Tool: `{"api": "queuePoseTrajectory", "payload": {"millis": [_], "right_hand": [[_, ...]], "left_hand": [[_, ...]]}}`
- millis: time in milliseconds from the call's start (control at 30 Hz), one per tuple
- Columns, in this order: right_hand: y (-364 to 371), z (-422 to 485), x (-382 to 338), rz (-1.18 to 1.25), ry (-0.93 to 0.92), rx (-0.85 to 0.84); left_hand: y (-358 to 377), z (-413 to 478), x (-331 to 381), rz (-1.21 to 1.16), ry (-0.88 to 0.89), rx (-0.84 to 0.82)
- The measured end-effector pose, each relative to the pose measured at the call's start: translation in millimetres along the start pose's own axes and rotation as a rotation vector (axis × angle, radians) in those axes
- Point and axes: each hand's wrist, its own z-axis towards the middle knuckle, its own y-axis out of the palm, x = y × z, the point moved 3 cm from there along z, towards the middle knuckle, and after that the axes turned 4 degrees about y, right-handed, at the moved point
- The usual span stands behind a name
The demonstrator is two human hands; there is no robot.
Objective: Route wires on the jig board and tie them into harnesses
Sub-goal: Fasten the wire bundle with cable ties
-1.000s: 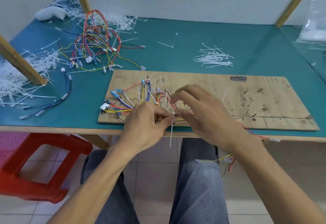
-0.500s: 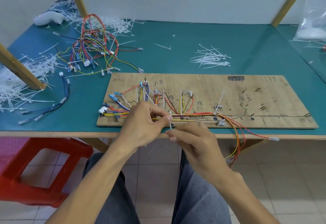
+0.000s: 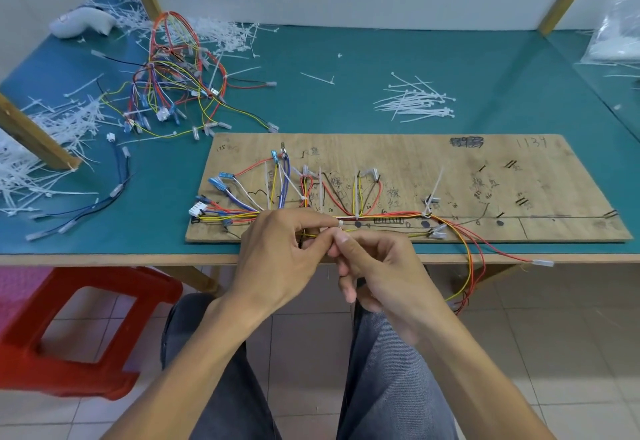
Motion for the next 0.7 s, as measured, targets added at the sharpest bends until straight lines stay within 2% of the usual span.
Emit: {"api": "queuePoseTrajectory", "payload": {"millis": [700], "right_hand": [[-6.4,1.7,4.3,0.028,-0.019,-0.007]], "left_hand": [[1.8,0.9,-4.4,-0.017,0.031,-0.009]]}}
